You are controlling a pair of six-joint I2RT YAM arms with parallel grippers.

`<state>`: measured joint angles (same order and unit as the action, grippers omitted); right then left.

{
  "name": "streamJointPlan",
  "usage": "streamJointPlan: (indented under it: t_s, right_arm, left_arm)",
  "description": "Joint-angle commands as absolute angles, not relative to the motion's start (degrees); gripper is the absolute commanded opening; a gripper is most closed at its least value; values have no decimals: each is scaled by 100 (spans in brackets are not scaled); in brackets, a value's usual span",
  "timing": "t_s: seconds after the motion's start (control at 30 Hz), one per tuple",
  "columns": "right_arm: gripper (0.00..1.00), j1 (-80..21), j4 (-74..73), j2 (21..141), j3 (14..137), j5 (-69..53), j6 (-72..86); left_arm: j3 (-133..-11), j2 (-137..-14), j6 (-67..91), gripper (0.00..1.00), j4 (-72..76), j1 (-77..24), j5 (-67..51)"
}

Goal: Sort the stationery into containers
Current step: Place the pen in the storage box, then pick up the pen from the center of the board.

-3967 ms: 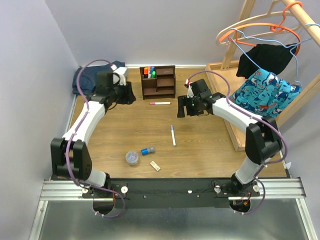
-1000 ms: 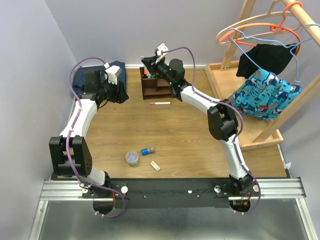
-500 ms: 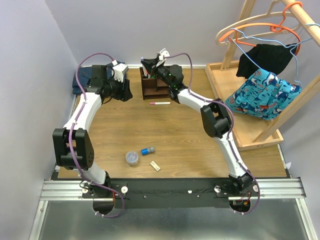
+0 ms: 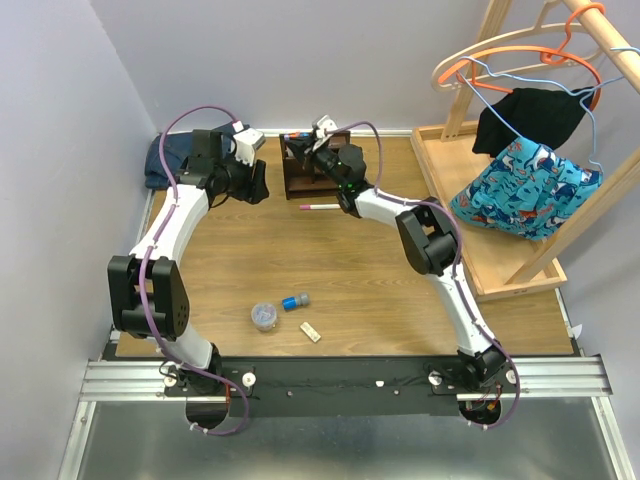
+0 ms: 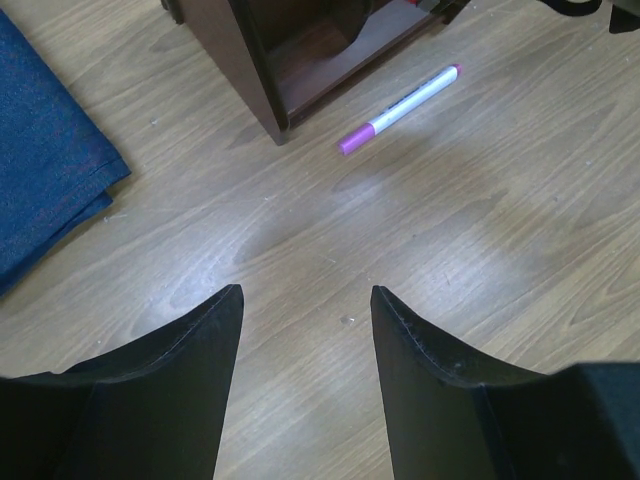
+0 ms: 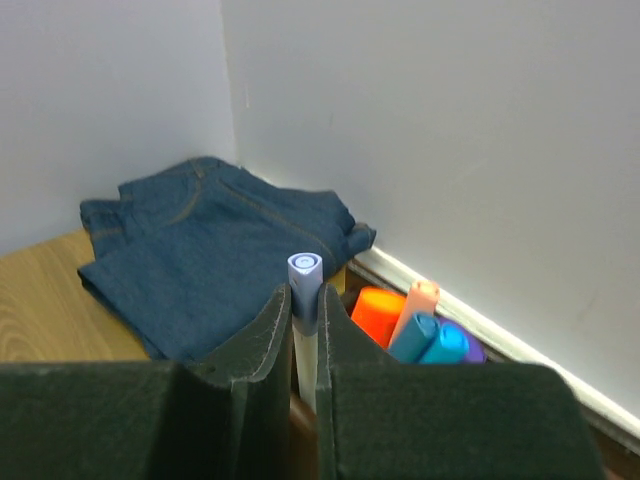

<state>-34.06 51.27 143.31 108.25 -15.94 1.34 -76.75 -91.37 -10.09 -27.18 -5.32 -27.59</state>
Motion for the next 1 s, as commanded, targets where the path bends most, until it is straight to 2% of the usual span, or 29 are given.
streamJointPlan:
  t_s: [0.0,0.07,0.17,0.3,0.47,0.6,0.67,0.7,0.73,0.83,0.9,0.97]
  right_arm:
    - [2,-3419,5370,14115,10521,-1723,-176]
    - [2,-3419,5361,14054,10416,-1731,-281]
    - [7,-3410,5282,13975,10310,-1714,-369]
    - [37,-3410,5019,13511,10152,-1609,-536]
    - [49,-3419,4238,12623,9686,-1582,-887]
    - [58,-3437,3018,11840,9282,-2299,-1360]
    - [64,-3436,1115,11638,9508,-3020,-2088]
    - [67,-3428,263,11645,9684,-3676,-3075]
    - [69,-3436,-1381,11698,9903,-3909,-3529]
    - [70,-3436,-4022,12049,10572,-4210,-5278]
    - [70,-3445,-4883,12373,10880,-4001,-6199]
    - [69,-3445,-5282,12541,10925,-3798,-6398]
  left_arm:
    - [-7559,-8921,-1107,63,-2795,-527,-2628]
    - [-7498,-8851,-1116,63,-2804,-527,-2619]
    - [-7410,-8710,-1125,63,-2777,-527,-2575]
    - [-7348,-8543,-1046,63,-2655,-457,-2584]
    - [-7304,-8306,-738,64,-2277,-133,-2803]
    - [-7216,-8113,-869,65,-1777,130,-2953]
    - [-7102,-7990,-870,65,-1548,176,-2979]
    - [-6962,-7963,-809,65,-1303,219,-3049]
    - [-6883,-7885,-739,65,-1196,272,-3076]
    - [-6645,-7700,-598,65,-1020,343,-3181]
    - [-6444,-7577,-676,65,-1028,352,-3199]
    - [-6311,-7436,-799,65,-1046,352,-3173]
